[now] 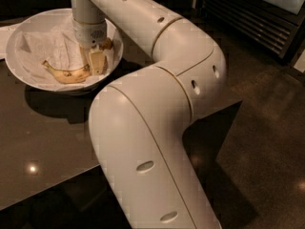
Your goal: Pick banana from white bowl
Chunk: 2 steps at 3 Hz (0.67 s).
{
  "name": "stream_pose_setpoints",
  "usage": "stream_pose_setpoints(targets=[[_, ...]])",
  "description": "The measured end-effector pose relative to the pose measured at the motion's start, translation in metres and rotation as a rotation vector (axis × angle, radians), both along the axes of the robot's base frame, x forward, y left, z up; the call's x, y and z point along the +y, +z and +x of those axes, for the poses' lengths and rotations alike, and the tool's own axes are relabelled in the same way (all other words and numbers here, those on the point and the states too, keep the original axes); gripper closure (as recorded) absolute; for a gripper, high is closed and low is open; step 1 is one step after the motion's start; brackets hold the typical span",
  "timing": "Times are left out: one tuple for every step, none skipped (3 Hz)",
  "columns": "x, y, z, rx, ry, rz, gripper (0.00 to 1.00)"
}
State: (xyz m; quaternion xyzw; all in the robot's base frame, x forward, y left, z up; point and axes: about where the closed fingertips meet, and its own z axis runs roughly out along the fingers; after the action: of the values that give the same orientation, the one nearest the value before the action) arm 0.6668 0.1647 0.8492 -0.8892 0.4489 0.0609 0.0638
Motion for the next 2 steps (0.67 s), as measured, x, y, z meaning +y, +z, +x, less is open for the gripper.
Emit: stream_pose_setpoints(targets=[[0.005, 0.002, 0.005, -0.027, -0.014, 0.033, 1.0], [0.003, 0.022, 0.002, -0.062, -0.049, 0.051, 1.0]])
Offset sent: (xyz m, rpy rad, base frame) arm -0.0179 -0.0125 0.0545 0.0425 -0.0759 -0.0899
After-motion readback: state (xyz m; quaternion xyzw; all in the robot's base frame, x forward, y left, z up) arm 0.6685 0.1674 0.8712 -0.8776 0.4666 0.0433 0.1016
